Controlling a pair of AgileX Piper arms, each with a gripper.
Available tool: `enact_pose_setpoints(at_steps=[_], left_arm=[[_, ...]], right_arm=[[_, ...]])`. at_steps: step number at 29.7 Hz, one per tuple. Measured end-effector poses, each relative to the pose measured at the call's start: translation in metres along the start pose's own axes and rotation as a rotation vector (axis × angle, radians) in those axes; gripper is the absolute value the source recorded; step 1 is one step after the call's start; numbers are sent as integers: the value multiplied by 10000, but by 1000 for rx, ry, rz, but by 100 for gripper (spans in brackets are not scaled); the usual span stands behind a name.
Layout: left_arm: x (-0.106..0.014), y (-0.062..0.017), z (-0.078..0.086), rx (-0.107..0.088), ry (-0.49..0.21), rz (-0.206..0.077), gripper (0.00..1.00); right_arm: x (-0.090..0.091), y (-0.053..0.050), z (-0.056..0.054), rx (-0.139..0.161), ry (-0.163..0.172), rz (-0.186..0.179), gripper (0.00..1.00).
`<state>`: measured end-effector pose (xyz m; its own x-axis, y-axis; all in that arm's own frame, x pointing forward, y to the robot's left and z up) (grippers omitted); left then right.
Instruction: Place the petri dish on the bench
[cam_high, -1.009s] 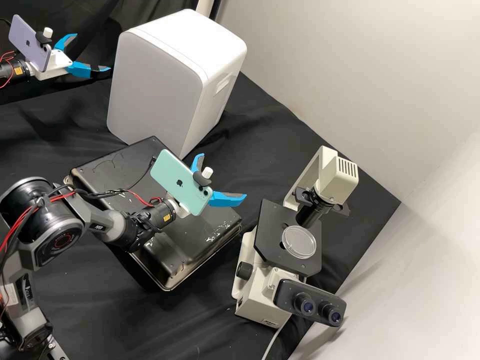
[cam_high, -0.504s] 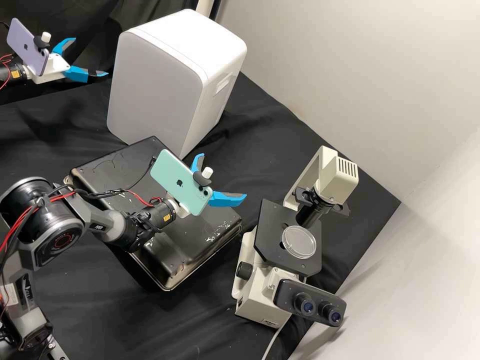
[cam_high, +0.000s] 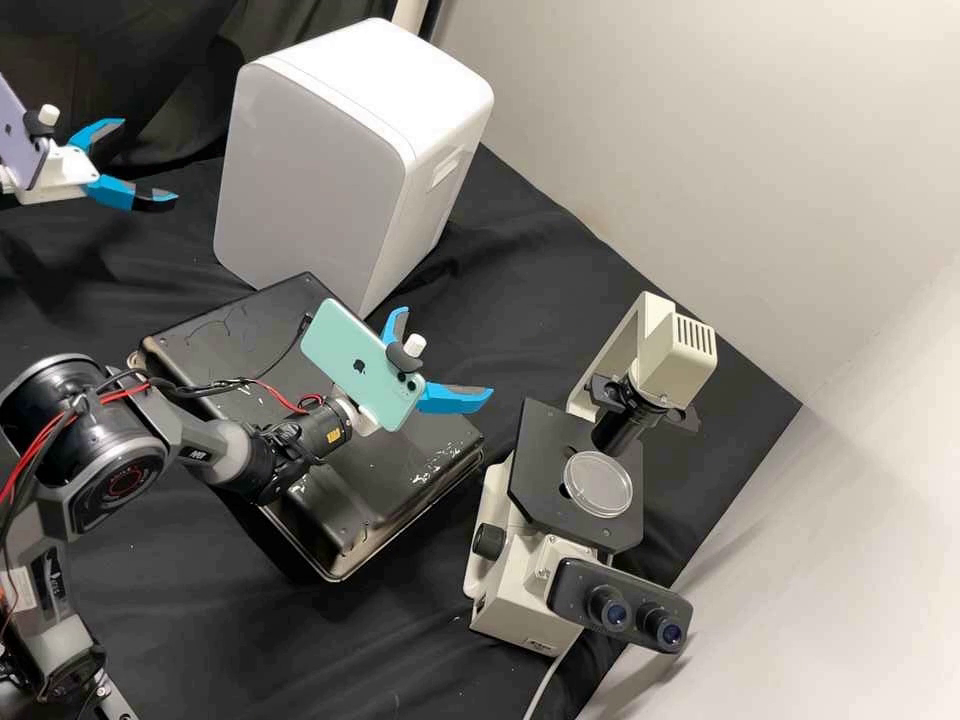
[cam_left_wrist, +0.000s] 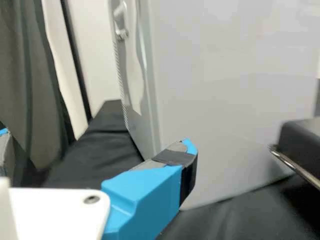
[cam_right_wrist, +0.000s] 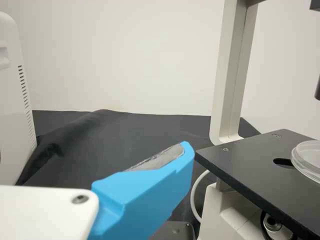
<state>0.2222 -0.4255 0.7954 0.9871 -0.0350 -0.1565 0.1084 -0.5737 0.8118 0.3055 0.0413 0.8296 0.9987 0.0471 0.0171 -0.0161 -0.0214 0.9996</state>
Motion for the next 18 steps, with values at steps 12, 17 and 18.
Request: enact_pose_setpoints(at_steps=[12,17,18], left_arm=[[-449,57,230,17,-128,80,100],[-520,147,367,38,-202,138,100],[-533,164,392,41,-216,150,100]], right_arm=[[0,0,0,0,0,0,100],[0,0,0,0,0,0,100],[0,0,0,0,0,0,100]])
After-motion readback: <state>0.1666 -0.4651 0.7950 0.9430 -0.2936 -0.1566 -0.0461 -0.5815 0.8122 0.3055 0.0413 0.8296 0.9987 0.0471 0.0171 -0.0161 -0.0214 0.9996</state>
